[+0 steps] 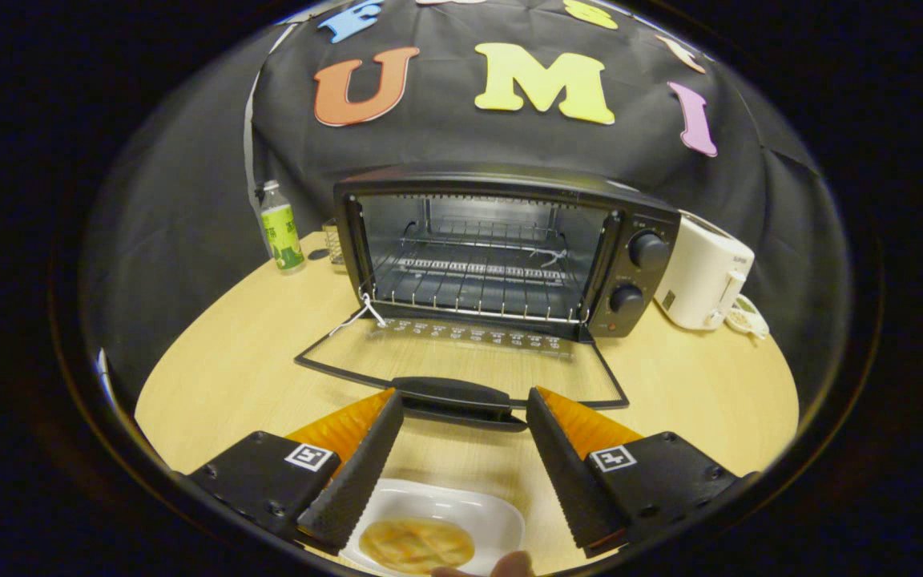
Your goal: Open the toaster oven, put the food inside, and close the toaster oven door.
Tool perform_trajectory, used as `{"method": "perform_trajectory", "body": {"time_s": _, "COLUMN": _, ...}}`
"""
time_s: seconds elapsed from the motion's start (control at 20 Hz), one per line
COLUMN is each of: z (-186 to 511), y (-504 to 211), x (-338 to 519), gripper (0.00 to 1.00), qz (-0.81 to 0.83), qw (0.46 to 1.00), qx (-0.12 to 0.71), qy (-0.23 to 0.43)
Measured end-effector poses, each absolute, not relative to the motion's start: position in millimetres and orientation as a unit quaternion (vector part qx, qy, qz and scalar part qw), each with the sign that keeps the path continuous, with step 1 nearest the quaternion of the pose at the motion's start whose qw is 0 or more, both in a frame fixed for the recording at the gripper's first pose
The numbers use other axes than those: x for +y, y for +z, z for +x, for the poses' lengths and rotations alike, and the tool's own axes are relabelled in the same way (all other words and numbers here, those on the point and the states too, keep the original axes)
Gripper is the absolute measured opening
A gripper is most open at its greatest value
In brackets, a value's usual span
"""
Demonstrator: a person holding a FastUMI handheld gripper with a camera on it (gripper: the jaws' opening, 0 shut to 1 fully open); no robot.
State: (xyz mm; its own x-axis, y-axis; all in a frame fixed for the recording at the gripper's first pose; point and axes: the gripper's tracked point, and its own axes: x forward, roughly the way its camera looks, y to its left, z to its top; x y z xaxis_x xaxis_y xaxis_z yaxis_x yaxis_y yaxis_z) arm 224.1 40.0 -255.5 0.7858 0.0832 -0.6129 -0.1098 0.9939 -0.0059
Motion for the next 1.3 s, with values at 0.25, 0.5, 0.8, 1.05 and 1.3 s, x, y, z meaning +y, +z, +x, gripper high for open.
{"method": "perform_trajectory", "body": {"time_s": 0.25, "z": 221, "y": -262, "x": 39, "gripper": 1.0, "qz": -0.019, "qw": 0.942, "qx": 0.331, "qy": 0.053}}
{"method": "perform_trajectory", "body": {"time_s": 0.5, "z": 213, "y": -243, "x": 42, "gripper": 1.0, "qz": -0.04, "qw": 0.95, "qx": 0.304, "qy": 0.061}}
{"method": "perform_trajectory", "body": {"time_s": 0.8, "z": 170, "y": -190, "x": 45, "gripper": 1.0, "qz": -0.05, "qw": 0.965, "qx": 0.246, "qy": 0.081}}
{"method": "perform_trajectory", "body": {"time_s": 1.05, "z": 125, "y": -162, "x": 44, "gripper": 1.0, "qz": -0.05, "qw": 0.975, "qx": 0.196, "qy": 0.092}}
{"method": "perform_trajectory", "body": {"time_s": 1.3, "z": 82, "y": -195, "x": 48, "gripper": 1.0, "qz": -0.066, "qw": 0.978, "qx": 0.175, "qy": 0.096}}
